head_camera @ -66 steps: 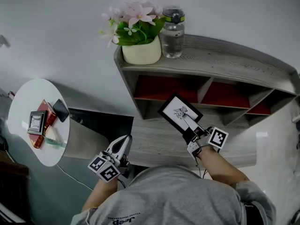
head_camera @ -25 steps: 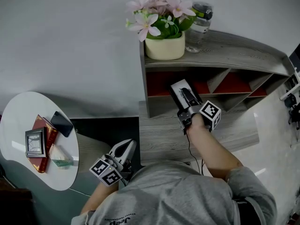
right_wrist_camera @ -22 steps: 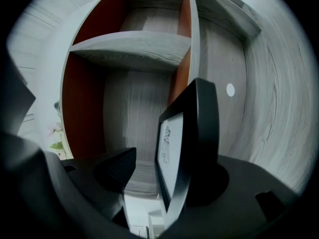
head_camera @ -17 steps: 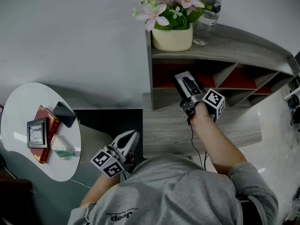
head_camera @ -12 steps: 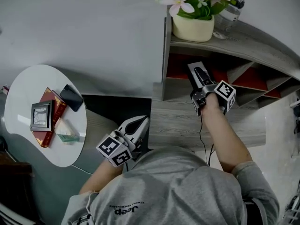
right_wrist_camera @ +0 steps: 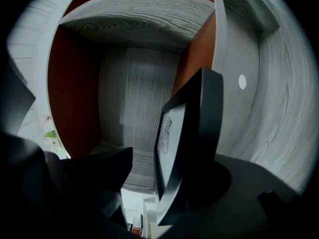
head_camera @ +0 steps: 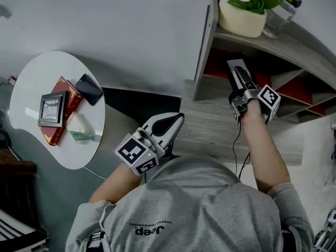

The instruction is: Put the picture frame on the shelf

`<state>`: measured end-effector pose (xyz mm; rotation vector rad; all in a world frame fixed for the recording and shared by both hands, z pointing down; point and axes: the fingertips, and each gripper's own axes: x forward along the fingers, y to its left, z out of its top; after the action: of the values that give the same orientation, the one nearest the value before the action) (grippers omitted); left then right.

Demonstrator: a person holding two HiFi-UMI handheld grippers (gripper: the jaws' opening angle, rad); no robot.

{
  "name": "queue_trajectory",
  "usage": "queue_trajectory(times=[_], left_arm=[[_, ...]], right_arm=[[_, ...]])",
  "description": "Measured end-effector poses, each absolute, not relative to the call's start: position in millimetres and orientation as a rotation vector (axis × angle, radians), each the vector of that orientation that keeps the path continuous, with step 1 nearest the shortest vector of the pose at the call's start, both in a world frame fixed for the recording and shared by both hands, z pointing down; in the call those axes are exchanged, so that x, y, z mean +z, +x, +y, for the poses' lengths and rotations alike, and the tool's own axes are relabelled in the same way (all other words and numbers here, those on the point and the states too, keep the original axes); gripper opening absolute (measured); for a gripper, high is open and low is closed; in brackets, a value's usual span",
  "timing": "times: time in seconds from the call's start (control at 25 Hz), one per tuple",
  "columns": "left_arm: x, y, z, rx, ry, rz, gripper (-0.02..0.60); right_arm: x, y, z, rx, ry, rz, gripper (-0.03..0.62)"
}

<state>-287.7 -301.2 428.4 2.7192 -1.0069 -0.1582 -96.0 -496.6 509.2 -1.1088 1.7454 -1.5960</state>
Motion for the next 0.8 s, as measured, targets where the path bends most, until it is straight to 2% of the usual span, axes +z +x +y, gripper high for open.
queue_trajectory(times=[0.64,0.8], left_arm=[[420.1,-290.5,-293.9,-0.211,2.717,-0.991,0.026],[422.6,-290.7,-293.4,-0.207,2.707,-0.992,0.026]], right_arm=[[507.2,-97.7,-465.1,-1.61,-1.101,1.82,0.35],[496.8,-90.7,-448.7,-1.592,-1.139,1.805,0.324]])
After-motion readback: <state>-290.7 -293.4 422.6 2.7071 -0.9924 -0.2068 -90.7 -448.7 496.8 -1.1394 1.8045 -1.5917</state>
